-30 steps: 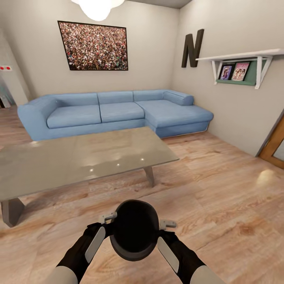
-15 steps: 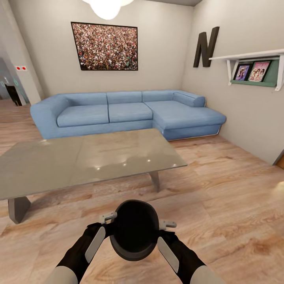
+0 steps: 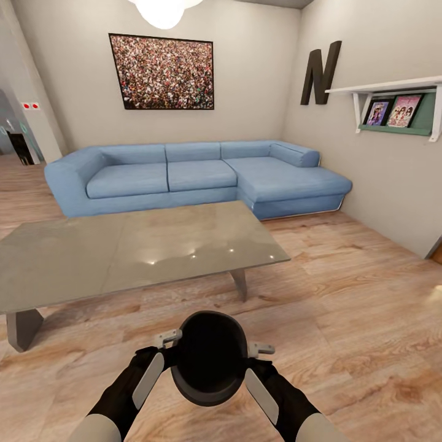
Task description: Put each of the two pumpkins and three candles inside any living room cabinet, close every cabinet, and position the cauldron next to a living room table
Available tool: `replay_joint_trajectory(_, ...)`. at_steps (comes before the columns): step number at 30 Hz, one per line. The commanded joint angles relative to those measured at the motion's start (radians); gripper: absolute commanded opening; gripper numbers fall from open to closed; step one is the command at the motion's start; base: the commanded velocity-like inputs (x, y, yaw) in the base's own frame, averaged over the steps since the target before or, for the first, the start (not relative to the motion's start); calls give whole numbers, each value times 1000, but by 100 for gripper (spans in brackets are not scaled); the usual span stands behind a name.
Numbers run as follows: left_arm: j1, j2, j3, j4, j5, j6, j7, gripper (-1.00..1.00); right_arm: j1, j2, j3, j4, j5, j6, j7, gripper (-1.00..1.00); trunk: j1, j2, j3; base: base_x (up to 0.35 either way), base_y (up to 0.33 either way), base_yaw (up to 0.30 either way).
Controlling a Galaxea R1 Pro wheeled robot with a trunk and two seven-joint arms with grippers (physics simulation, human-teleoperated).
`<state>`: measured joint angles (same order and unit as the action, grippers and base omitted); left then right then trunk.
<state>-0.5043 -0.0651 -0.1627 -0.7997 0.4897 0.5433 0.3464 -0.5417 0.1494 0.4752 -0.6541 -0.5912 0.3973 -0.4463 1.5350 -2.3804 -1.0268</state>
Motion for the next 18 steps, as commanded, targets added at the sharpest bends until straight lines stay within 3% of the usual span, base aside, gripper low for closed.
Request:
replay_joint_trajectory(1,0,1,-2,-1,-2,6,10,-100,-1,-1,3,-42,4,2,-9,-100,0,0,-1,1,0,51)
replay_joint_trajectory(12,0,1,-2,-1,0,6,10,-100,-1,-1,3,-42,4,2,-9,-100,0,0,-1,3,0,244)
replay_joint_trajectory(18,0,1,-2,-1,1,6,10,-100,-1,-1,3,-42,5,1,-4,-100,0,0,-1,190,0,218)
